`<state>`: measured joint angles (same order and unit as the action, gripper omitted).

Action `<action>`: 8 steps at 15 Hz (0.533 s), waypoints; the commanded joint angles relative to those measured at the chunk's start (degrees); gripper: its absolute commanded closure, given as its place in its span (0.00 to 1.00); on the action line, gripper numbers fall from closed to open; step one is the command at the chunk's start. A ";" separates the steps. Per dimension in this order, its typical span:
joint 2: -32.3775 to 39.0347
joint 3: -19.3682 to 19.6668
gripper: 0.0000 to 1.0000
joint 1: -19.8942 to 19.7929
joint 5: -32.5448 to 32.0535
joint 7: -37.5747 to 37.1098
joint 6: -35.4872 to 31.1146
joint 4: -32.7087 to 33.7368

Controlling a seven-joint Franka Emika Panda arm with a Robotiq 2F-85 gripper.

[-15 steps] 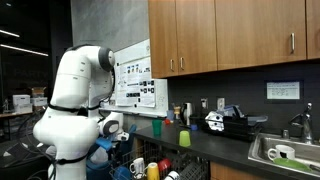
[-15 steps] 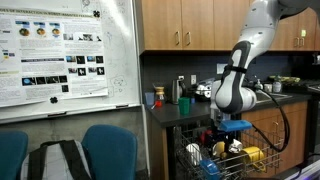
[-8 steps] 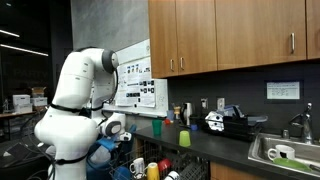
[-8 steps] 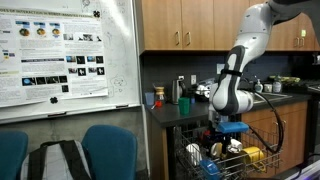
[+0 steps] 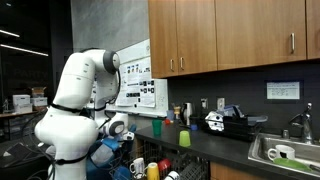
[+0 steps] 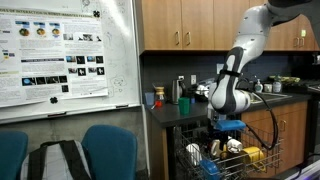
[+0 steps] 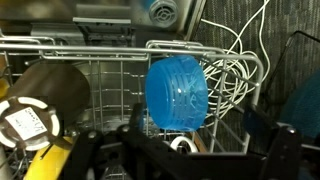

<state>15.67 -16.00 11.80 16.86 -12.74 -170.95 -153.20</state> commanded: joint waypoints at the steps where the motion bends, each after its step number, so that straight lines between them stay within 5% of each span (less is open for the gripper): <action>1: 2.87 -0.23 0.00 -0.88 -0.64 0.89 -0.52 2.36; 8: 6.37 1.17 0.00 -0.45 -1.64 0.32 0.68 5.37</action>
<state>20.34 -15.94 11.34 16.72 -12.58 -170.90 -148.98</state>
